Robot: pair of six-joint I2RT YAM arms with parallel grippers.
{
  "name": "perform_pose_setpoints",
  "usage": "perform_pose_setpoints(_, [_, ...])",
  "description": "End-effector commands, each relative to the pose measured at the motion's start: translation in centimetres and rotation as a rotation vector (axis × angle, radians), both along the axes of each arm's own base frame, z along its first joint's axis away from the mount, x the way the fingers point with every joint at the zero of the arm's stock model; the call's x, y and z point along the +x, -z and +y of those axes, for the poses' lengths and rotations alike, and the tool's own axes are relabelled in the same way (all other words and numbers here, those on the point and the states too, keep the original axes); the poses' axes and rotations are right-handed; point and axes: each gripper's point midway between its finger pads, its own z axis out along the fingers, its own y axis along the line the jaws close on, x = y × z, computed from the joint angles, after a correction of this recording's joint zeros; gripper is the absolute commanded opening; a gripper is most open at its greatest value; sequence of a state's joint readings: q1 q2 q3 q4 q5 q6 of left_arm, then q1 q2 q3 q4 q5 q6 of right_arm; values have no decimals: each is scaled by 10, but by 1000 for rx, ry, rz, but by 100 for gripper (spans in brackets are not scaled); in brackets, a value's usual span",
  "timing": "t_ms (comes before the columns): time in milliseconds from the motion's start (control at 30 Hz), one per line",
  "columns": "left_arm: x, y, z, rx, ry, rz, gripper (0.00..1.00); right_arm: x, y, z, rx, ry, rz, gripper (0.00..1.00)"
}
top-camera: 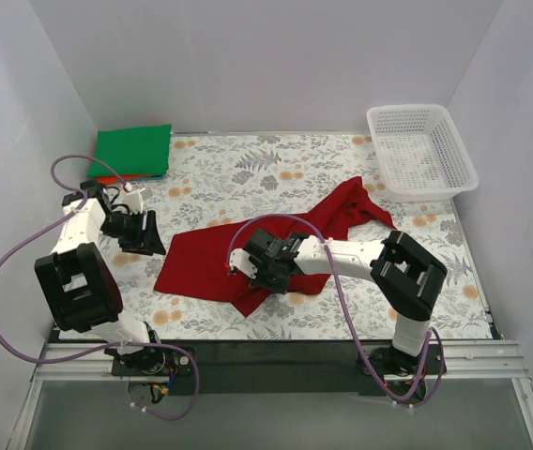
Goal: Fold and stack the t-shirts
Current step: Flatten the tshirt out
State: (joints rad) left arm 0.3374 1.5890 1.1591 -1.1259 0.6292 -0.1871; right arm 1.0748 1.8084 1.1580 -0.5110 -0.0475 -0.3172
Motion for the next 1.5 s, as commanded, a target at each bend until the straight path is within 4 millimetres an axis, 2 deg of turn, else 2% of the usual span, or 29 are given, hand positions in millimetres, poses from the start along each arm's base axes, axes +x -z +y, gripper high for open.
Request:
perform_pose_setpoints(0, [-8,-1,16,134,63,-87,51,-5,6,-1,-15,0,13,1])
perform_pose_setpoints(100, [-24,10,18,169,122,-85,49,-5,-18,3,50,-13,-1,1])
perform_pose_setpoints(167, [-31,15,21,209,193,-111,48,-6,-41,5,110,-27,0,1])
perform_pose_setpoints(233, [-43,28,22,239,234,-104,46,-2,-64,4,166,-28,-10,1])
perform_pose_setpoints(300, [-53,39,25,292,275,-94,45,-3,-78,4,218,-38,7,1])
perform_pose_setpoints(367, [-51,47,27,336,293,-110,45,1,-92,-2,253,-28,0,1])
perform_pose_setpoints(400, [-59,55,26,363,303,-83,45,5,-95,-5,261,-20,-9,1])
perform_pose_setpoints(533, [-51,68,32,455,286,-98,43,9,-112,-16,294,-5,-32,1])
perform_pose_setpoints(667, [-45,71,37,492,250,-89,40,12,-118,-34,304,11,-56,1])
perform_pose_setpoints(767, [-45,74,40,519,250,-95,40,24,-129,-48,330,53,-87,1])
perform_pose_setpoints(933, [-53,79,21,466,271,-66,46,40,-144,-74,344,123,-128,1])
perform_pose_setpoints(1100, [-60,89,8,440,303,-34,43,43,-144,-87,347,151,-130,1])
perform_pose_setpoints(1200, [-67,97,9,451,316,3,26,46,-146,-94,350,173,-137,1])
perform_pose_setpoints(1233, [-70,98,9,449,319,16,14,50,-149,-97,355,187,-145,1])
perform_pose_setpoints(1300, [-69,95,6,434,320,14,2,52,-152,-101,359,200,-153,1])
perform_pose_setpoints(1400, [-56,78,0,402,290,-22,0,59,-154,-110,363,230,-165,1])
perform_pose_setpoints(1467, [-50,70,-4,376,285,-25,0,61,-146,-115,355,244,-147,1])
